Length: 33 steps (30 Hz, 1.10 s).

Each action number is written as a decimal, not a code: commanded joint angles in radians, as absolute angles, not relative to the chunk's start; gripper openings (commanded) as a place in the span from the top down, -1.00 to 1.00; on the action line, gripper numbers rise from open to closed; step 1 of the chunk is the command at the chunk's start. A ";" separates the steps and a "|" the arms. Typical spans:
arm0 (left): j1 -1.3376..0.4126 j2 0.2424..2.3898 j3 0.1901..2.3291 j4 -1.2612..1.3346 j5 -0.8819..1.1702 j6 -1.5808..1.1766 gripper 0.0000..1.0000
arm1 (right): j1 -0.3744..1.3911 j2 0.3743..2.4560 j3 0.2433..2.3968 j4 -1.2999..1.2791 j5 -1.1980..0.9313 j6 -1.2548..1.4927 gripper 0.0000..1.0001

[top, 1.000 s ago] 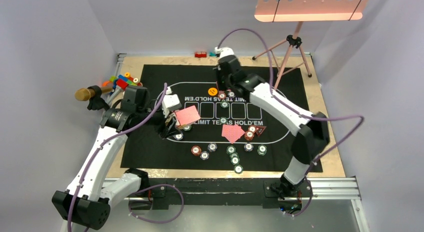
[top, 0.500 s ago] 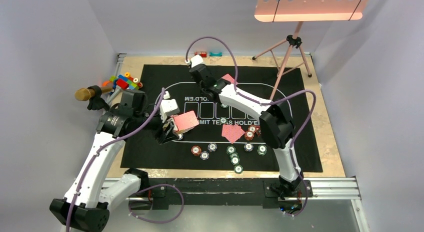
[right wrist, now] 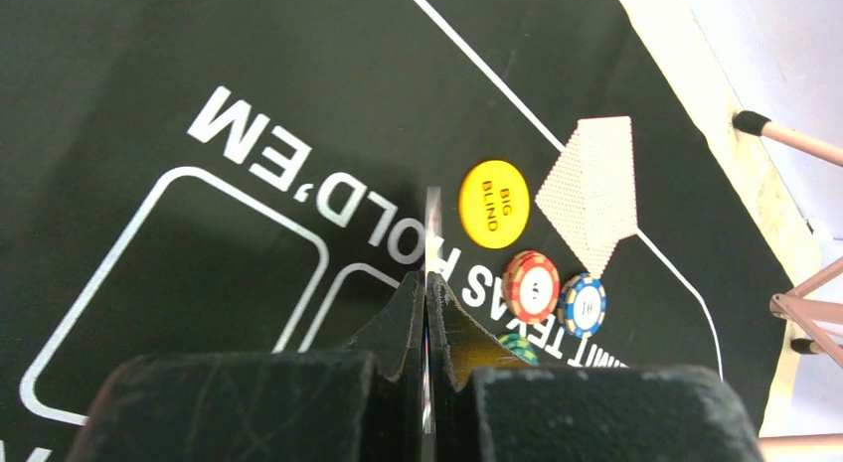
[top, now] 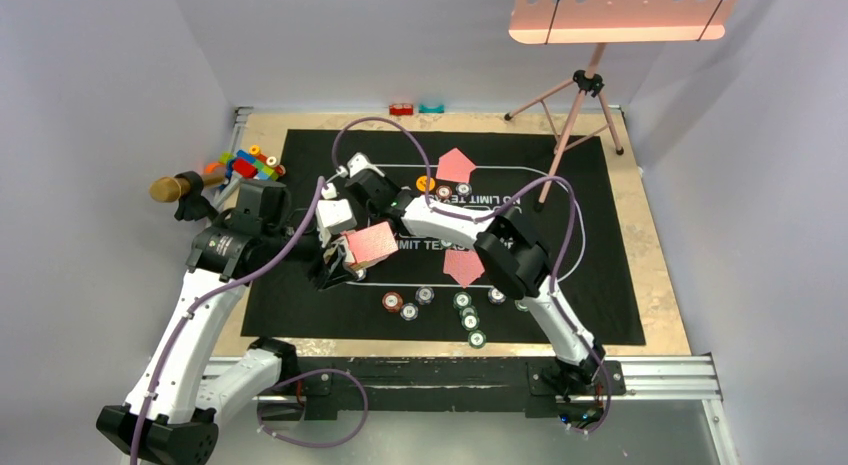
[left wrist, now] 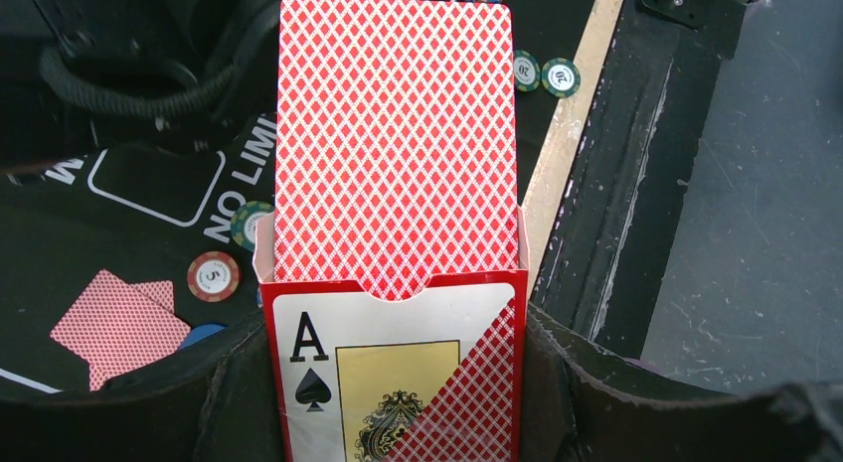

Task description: Distribute texas hold em gaming equipment

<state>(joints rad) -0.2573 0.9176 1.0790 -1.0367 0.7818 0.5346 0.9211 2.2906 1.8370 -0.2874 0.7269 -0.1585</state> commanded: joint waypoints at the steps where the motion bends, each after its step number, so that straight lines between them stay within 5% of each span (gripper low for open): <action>1: -0.252 0.905 1.120 -1.025 0.830 0.544 1.00 | 0.938 2.304 1.899 -0.267 0.768 -0.162 1.00; 8: -0.252 0.901 1.124 -1.028 0.825 0.551 1.00 | 0.956 2.333 1.895 -0.285 0.727 -0.126 0.92; 18: -0.252 0.904 1.131 -1.026 0.815 0.558 1.00 | 0.963 2.326 1.859 -0.306 0.622 -0.053 -0.35; 33: -0.252 0.900 1.126 -1.025 0.816 0.564 1.00 | 0.786 2.094 1.823 -0.396 0.096 0.291 -0.76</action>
<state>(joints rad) -0.2573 0.9157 1.0832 -1.0420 0.7811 0.5430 0.9001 2.2898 1.8290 -0.3668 0.2844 0.1360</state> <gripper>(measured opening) 0.701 0.855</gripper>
